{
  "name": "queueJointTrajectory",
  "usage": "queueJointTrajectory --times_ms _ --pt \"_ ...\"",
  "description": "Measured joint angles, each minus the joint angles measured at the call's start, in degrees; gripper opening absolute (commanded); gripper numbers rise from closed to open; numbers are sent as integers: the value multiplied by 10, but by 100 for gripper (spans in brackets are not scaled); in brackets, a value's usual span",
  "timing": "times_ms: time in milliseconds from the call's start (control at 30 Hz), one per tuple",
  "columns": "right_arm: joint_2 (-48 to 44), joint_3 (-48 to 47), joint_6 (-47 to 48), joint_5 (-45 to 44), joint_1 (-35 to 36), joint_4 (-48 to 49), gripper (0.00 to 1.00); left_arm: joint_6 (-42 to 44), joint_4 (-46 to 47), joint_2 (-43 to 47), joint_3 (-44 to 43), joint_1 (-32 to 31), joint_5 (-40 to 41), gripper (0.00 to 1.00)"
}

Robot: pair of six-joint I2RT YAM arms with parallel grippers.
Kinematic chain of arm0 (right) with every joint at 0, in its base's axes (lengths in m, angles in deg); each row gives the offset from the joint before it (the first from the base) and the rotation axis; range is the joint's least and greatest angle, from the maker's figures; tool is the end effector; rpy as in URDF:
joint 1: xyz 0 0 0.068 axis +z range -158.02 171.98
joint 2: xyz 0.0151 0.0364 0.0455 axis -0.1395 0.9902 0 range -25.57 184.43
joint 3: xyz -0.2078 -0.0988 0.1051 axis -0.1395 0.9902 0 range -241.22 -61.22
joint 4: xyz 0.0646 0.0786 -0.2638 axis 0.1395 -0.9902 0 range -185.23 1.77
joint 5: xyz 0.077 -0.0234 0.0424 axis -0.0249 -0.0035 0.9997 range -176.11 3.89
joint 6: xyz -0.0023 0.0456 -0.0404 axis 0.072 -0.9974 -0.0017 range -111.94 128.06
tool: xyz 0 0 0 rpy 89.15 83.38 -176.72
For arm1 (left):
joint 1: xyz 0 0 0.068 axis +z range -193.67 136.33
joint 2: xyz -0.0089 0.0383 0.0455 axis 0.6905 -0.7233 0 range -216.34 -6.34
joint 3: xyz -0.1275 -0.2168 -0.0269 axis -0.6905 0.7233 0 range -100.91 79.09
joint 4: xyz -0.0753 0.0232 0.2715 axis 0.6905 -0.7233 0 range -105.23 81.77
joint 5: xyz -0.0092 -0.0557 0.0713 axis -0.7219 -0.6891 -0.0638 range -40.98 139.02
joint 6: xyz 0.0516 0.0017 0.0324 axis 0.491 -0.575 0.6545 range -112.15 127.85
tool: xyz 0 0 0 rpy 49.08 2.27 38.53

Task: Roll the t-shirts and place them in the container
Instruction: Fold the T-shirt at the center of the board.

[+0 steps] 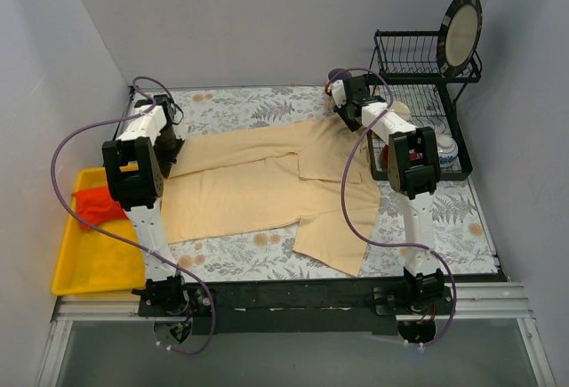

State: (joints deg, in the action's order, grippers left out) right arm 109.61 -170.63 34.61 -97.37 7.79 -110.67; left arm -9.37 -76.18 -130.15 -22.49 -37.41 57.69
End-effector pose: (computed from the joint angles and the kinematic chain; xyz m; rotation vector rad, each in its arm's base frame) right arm 0.5210 0.1383 0.1343 -0.7876 2.2840 -0.3234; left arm 0.4221 0.0531 0.1510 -0.6347 3.0562 0.2361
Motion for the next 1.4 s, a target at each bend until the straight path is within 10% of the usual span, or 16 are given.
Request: queueJointTrajectory --times_ms 267,500,767,1400 --pt "-1 0 10 9 0 -4 37 29 -14 -8 -9 0 4 33" --pt "-5 -13 9 42 0 -41 42 24 3 -54 -199 4 -19 52" --pt "-8 -26 7 76 1 -83 43 -21 58 -74 -212 9 -49 6" --pt "-69 17 26 69 8 -108 43 -80 153 -174 -238 8 -90 15"
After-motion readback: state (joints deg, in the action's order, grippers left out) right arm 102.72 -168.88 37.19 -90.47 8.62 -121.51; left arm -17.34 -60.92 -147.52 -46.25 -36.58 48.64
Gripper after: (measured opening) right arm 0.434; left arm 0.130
